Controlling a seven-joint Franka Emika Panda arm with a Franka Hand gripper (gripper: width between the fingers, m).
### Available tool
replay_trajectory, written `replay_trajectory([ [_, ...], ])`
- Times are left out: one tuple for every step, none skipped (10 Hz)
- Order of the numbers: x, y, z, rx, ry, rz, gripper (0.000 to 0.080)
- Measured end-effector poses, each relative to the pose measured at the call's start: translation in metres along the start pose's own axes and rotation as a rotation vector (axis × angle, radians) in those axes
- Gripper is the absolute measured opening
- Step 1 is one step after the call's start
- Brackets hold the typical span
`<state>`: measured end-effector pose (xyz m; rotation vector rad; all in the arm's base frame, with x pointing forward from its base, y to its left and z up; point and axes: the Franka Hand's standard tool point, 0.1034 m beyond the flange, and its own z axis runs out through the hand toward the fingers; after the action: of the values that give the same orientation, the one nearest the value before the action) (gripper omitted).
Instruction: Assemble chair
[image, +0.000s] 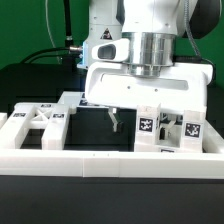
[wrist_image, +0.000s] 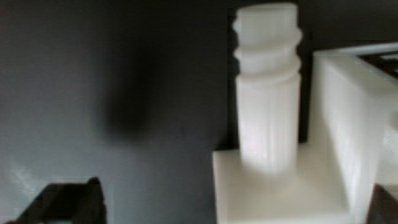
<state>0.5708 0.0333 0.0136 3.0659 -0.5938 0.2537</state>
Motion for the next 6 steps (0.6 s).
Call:
replay_trajectory([
  [-0.0001, -0.0001, 0.0001, 0.000, 0.000, 0.000, 0.0649],
  [-0.0003, -0.0004, 0.0001, 0.000, 0.000, -0.001, 0.0521],
  [-0.0003, -0.0004, 0.0001, 0.000, 0.000, -0.001, 0.0382],
  [0.0005, -0.0005, -0.0005, 0.001, 0.001, 0.000, 0.0317],
  [0.0005, -0.0005, -0.0005, 0.001, 0.002, 0.000, 0.0317],
  [0.0005, -0.0005, -0.0005, 0.001, 0.002, 0.000, 0.0317],
])
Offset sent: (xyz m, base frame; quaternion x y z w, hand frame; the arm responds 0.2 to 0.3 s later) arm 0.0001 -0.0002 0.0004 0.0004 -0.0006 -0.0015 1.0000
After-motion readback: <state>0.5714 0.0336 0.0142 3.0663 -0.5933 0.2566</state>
